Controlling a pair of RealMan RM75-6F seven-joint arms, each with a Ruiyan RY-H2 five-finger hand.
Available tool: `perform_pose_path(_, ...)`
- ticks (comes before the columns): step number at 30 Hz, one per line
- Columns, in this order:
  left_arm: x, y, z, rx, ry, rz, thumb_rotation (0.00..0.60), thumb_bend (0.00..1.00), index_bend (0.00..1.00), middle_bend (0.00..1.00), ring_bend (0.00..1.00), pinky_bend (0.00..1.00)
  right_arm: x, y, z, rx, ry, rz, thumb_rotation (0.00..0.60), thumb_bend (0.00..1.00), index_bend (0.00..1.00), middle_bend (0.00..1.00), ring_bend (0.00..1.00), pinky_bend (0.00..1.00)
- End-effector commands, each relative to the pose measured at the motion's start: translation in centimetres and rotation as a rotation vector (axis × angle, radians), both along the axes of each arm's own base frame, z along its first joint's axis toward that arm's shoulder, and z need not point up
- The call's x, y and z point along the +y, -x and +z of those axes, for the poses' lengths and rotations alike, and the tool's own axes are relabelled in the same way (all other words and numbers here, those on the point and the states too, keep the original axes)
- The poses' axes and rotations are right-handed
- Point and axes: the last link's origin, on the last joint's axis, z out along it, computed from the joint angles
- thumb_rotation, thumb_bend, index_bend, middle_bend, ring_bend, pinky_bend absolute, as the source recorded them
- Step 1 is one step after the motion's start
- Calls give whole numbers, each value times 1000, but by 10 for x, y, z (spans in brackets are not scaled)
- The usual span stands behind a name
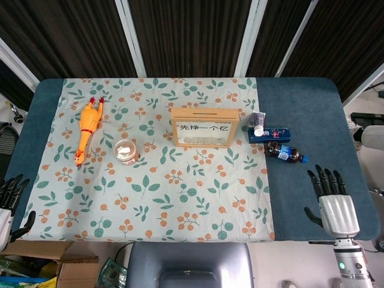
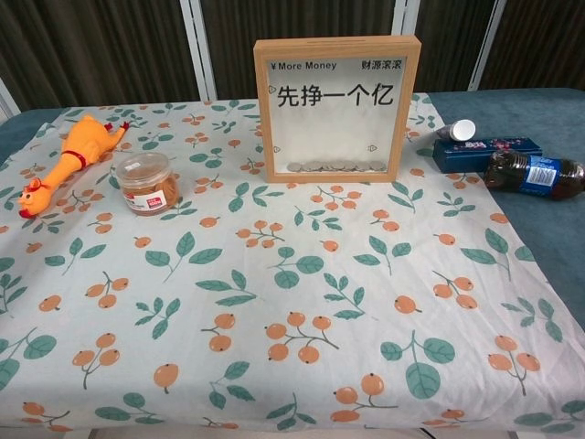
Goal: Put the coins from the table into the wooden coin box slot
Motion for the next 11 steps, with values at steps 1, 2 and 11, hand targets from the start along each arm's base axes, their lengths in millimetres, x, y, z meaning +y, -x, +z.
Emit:
perform_pose_path(1,1,0,-2,10,-1,12,600,447,0,0,0,0,1,5,1,-7,-15,-26,600,361,105,35,0,0)
perform_pose_path(2,0,-1,-2,12,0,12,600,448,0,0,0,0,1,5,1,-12,-20,-32,600,361,105,35,0,0)
perform_pose_path(11,1,-2,-6,22,18,11,600,448,0,0,0,0,1,6,2,-18,-35,-44,600,361,105,34,0,0)
